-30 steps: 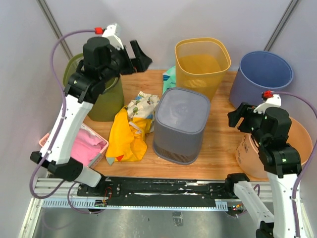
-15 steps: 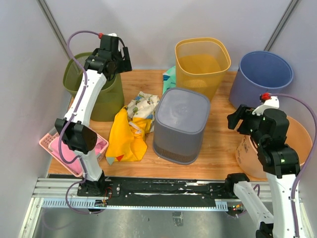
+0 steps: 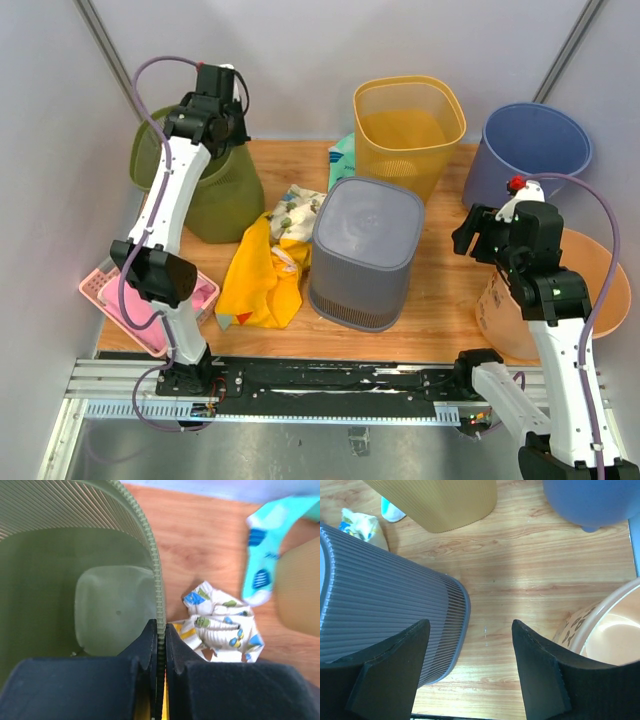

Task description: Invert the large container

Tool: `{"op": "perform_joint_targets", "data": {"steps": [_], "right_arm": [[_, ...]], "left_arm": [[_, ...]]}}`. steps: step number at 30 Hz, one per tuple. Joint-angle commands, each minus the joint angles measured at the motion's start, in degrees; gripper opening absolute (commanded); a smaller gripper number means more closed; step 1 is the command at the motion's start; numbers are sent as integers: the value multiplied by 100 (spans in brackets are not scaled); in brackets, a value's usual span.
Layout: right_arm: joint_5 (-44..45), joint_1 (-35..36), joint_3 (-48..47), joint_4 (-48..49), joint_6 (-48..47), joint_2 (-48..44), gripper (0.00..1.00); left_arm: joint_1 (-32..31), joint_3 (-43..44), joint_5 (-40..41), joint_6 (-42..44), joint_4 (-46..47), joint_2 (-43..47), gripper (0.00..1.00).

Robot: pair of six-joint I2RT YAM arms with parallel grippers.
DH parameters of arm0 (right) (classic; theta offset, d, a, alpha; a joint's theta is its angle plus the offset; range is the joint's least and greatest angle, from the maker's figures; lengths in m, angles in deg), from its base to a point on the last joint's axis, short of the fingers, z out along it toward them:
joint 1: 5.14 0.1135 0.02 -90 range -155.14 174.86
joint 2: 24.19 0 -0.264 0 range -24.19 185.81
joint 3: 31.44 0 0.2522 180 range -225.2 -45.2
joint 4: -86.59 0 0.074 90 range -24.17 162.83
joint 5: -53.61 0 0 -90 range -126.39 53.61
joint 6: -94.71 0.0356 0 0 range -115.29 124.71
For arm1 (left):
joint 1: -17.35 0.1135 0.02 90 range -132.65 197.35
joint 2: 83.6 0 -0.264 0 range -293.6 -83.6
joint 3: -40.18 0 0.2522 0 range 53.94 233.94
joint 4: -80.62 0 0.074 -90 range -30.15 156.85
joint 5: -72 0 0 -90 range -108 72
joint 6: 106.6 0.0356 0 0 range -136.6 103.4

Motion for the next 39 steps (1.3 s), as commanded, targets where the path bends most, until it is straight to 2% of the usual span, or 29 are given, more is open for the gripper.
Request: {"op": "perform_joint_targets", "data": {"steps": [1, 6, 12, 16, 22, 25, 28, 31, 32, 33, 36, 37, 39], "right_arm": [[9, 52, 29, 64, -32, -74, 68], [-58, 47, 27, -33, 46, -49, 67], [-85, 44, 45, -109, 91, -116, 66], [-32, 42, 82, -183, 89, -196, 66], [73, 47, 158, -192, 127, -284, 66], [30, 46, 222, -194, 148, -306, 66], [43, 47, 328, -193, 187, -356, 66], [8, 44, 378, -208, 205, -400, 66], [8, 46, 371, -232, 200, -410, 66], [20, 51, 365, -248, 197, -415, 66], [202, 45, 354, -332, 147, -439, 65], [329, 48, 328, -381, 134, -450, 65], [543, 53, 309, -435, 41, -496, 65]], "left_arm": [[-24, 1113, -930, -360, 567, 170, 0], [-24, 897, -1375, -829, 1498, 542, 0], [30, -463, -1792, -1575, 2988, 1051, 0], [529, -1262, -2908, -2243, 3861, 1248, 0], [1247, -3125, -4169, -3768, 6212, 1563, 0], [1525, -3852, -4488, -4405, 7098, 1583, 0], [1718, -4184, -4671, -4465, 7236, 1438, 0], [1845, -4275, -4473, -4018, 6555, 1342, 1], [1885, -4257, -4344, -3793, 6210, 1339, 7], [1937, -4246, -4216, -3577, 5878, 1345, 19], [2149, -4401, -4026, -3188, 5211, 1483, 66], [2223, -4514, -3982, -3123, 5158, 1522, 76], [2328, -4430, -3822, -2945, 4855, 1521, 87]]}}
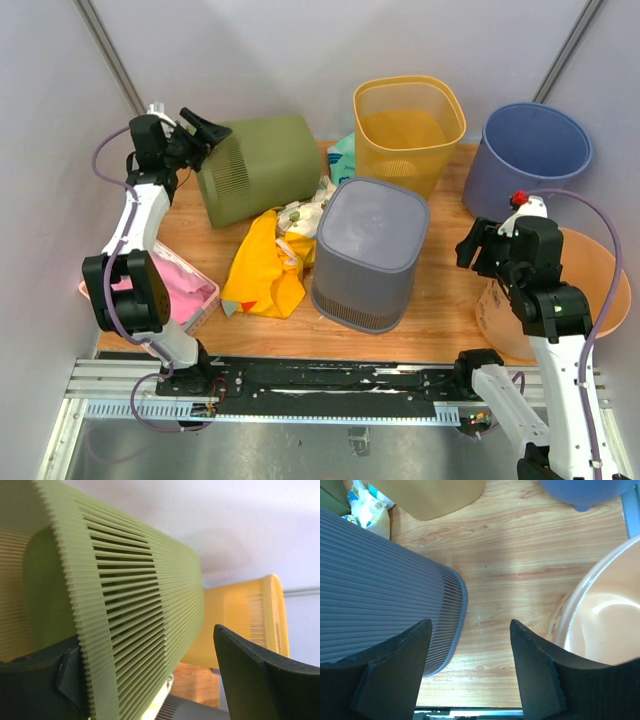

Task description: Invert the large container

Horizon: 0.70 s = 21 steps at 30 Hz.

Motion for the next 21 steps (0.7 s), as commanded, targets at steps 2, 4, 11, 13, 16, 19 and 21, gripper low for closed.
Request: {"op": "perform_joint_targets", "data": {"steps": [2, 4, 11, 13, 16, 19, 21], "right_arm": [[557, 49, -65, -197, -171, -142, 65], [609, 53, -147, -240, -247, -114, 66], [855, 46, -298, -235, -286, -114, 68], [877, 45, -299, -196, -271, -116, 68], [974, 50, -310, -169, -191, -137, 67], [1094, 39, -249, -46, -128, -324, 67], [1091, 48, -233, 23, -123, -414, 67]], "left_arm": [[255, 334, 530, 847, -1247, 132, 94], [251, 767, 906, 1200, -1816, 79, 96], [250, 1768, 2006, 2141, -2945, 155, 99], [244, 1955, 2166, 2220, -3158, 191, 99], [224, 2070, 2148, 2297, -3150, 330, 99], [40, 2455, 1963, 2503, -3182, 329, 99], [-255, 2705, 2181, 2654, -3277, 294, 99]]}}
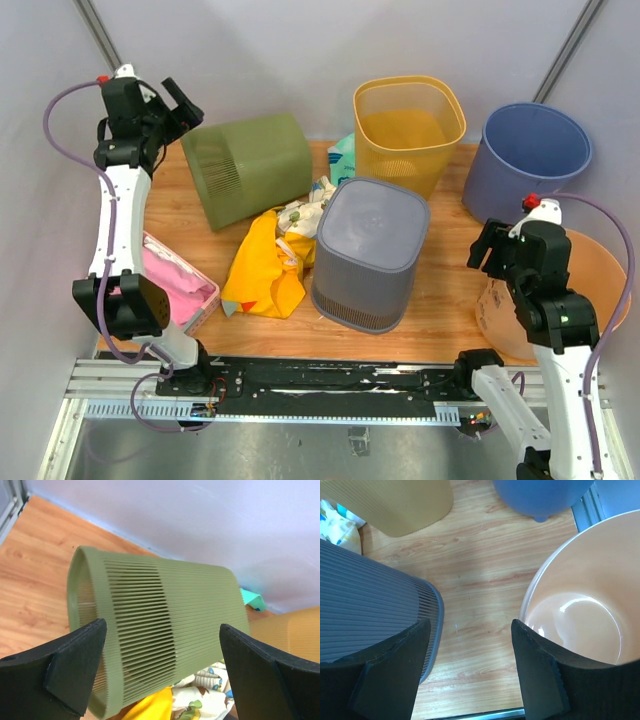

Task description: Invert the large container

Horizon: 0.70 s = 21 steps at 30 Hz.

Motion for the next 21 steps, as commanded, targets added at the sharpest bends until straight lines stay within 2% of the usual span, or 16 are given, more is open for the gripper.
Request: {"op": "perform_joint_targets", "data": {"steps": [1, 4, 8, 12, 16, 18, 21], "right_arm": [[228, 47, -99, 197, 52, -240, 67], [272, 48, -190, 124, 2, -249, 67], [157, 51, -439, 97, -144, -235, 68], [-857, 48, -927, 269, -376, 7, 68], [-1605, 52, -1090, 664, 3, 387, 68], [-1911, 52, -1064, 981, 243, 618, 69], [-2324, 58, -1103, 1210, 479, 958, 70]], "left_arm": [[-550, 627, 411, 517, -264, 99, 99], [-808, 867, 893, 572, -501, -1, 99], [-812, 546, 1242, 508, -547, 102, 99], [-846, 259, 497, 405, -536, 204, 98], [-1157, 254, -172, 569, -431, 305, 98], [-1562, 187, -589, 612, -206, 409, 98], [-2488, 244, -768, 710, -145, 407, 98]]}}
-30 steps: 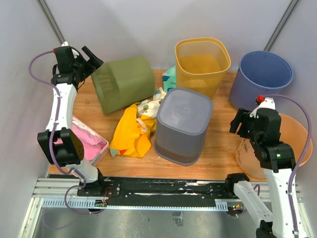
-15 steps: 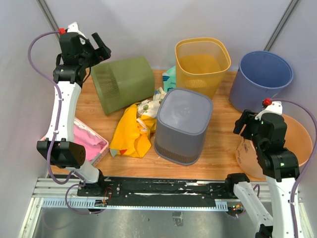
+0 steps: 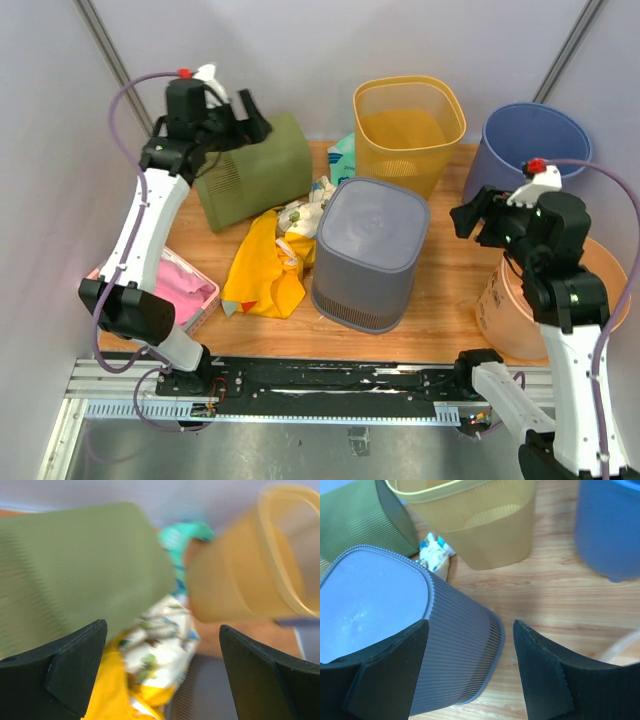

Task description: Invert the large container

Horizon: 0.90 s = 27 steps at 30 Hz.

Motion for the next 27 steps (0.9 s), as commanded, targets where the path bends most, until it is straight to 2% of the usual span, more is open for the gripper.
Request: {"op": "perform_joint_targets", "data": {"steps": [1, 5, 9, 12, 15, 18, 23, 27], "right_arm": [[-896, 69, -85, 524, 426, 491, 70], [-680, 75, -127, 458, 356, 575, 71], [-552, 77, -317, 571, 362, 835, 71], [-413, 73, -622, 298, 193, 1120, 71], [-619, 79, -653, 189, 157, 1225, 72], [-1216, 74, -345, 382, 370, 1252, 72], [-2440, 104, 397, 1063, 1015, 1224, 72], [-2845, 420, 1013, 1732, 1854, 1003, 72]], "left_arm": [[-1117, 13, -948, 171, 311, 270, 98], [-1652, -230, -1451, -12, 390, 157, 98], [-2186, -793, -1929, -191, 1263, 203, 98], [-2444, -926, -2054, -375, 1516, 111, 98], [-2606, -831, -1644, -205, 1344, 77, 98], [-2608, -623, -1341, -103, 1082, 80, 99], [-2595, -82, -325, 98, 303, 73, 99], [-2490, 461, 326, 122, -204, 148, 99]]}}
